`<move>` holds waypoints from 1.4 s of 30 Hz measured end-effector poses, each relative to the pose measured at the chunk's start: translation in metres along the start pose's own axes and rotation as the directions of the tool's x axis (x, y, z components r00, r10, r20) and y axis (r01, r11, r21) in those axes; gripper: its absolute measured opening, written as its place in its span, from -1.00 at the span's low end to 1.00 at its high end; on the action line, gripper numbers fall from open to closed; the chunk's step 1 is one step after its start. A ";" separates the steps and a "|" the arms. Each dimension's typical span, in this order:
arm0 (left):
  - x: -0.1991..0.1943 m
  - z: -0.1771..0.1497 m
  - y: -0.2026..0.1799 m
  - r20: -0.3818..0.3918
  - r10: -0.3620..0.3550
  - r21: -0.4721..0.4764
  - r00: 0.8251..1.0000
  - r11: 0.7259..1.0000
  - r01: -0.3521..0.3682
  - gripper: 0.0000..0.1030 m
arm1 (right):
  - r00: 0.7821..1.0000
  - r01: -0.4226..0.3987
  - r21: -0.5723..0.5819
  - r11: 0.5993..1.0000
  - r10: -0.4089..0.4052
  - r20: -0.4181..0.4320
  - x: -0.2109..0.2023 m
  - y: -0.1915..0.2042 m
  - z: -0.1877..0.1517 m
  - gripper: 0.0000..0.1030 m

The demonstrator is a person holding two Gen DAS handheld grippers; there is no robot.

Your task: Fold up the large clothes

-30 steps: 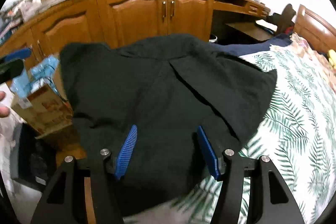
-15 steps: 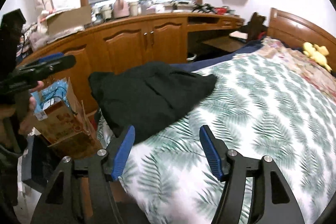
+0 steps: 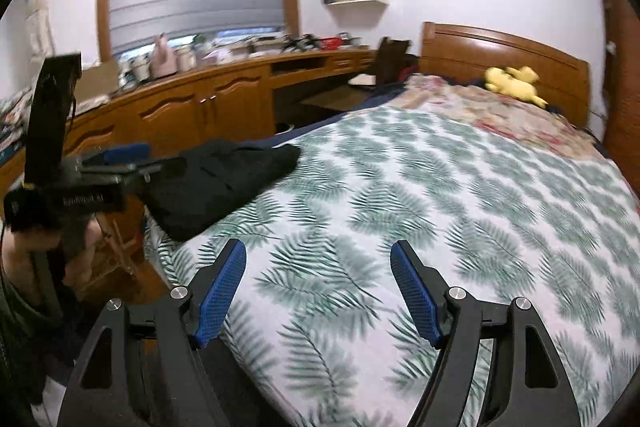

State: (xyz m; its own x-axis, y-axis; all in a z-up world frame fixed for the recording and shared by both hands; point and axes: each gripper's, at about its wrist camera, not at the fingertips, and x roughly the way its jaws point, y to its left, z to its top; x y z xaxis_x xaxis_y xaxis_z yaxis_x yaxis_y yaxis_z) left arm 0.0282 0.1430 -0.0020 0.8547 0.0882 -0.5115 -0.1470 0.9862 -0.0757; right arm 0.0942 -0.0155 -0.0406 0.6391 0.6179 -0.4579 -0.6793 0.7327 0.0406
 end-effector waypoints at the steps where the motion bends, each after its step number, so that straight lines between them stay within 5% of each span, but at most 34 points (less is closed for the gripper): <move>1: -0.001 -0.002 -0.015 -0.002 -0.021 0.021 1.000 1.000 0.021 0.99 | 1.000 0.022 0.009 1.000 -0.022 0.008 -0.009 -0.003 -0.004 0.48; 16: -0.042 -0.007 -0.136 0.025 -0.165 0.121 0.986 0.980 0.161 0.99 | 0.966 0.213 0.152 0.965 -0.232 0.115 -0.111 -0.014 -0.045 0.48; 42: -0.059 -0.004 -0.146 0.058 -0.181 0.117 0.982 0.978 0.173 0.99 | 0.942 0.254 0.246 0.935 -0.297 0.159 -0.121 -0.015 -0.058 0.48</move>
State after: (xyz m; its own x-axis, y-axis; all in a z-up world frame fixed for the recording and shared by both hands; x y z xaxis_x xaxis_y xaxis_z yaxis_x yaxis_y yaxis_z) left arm -0.0030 -0.0068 0.0363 0.8947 -0.0839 -0.4387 0.0626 0.9961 -0.0629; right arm 0.0067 -0.1179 -0.0372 0.8609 0.4093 -0.3022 -0.3846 0.9124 0.1401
